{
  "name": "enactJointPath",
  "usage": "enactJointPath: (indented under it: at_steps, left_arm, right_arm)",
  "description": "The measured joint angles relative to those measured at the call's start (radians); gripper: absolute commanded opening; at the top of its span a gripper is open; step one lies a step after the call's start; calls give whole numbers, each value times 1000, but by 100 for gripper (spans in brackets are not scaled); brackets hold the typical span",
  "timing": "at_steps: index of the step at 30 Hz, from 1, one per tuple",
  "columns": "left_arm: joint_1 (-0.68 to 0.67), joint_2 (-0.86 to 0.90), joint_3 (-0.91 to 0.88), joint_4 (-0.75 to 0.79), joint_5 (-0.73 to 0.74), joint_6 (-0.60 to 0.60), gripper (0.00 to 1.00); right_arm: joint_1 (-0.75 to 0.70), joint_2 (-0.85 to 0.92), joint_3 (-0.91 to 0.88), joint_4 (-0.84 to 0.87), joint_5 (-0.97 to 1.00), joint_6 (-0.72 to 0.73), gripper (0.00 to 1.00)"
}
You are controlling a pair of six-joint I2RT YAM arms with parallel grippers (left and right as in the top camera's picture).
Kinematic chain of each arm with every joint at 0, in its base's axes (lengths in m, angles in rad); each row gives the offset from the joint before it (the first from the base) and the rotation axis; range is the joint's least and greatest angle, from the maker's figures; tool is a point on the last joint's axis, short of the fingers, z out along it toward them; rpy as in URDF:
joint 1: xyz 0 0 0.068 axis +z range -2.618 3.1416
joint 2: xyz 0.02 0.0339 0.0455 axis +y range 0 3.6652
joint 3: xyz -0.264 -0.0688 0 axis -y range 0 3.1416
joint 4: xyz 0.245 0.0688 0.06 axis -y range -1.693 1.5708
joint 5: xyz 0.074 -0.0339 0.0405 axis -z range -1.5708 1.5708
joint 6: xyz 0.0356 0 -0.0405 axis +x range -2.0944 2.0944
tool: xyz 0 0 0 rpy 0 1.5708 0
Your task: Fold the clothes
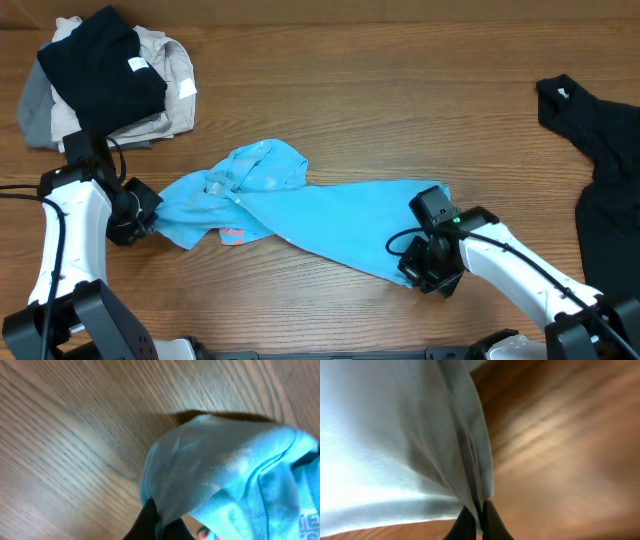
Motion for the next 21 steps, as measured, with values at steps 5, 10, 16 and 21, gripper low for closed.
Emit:
enactJointPath:
  at_steps: [5,10,16,21]
  left_arm:
    - [-15,-69,62,-94,5,26,4]
    - [-54,-192,192,-198,9,47,4]
    - [-60,-300,313,-310,8,75,4]
    - [-60,-348,399,-380,8,97,4]
  right_arm:
    - [-10,0,235,-212,98,2,4]
    - [-10,0,499,-353,161,-16,4]
    - [-10,-1,723,-475,213,-26,4]
    - [-10,-5,901,-572,257,-27,4]
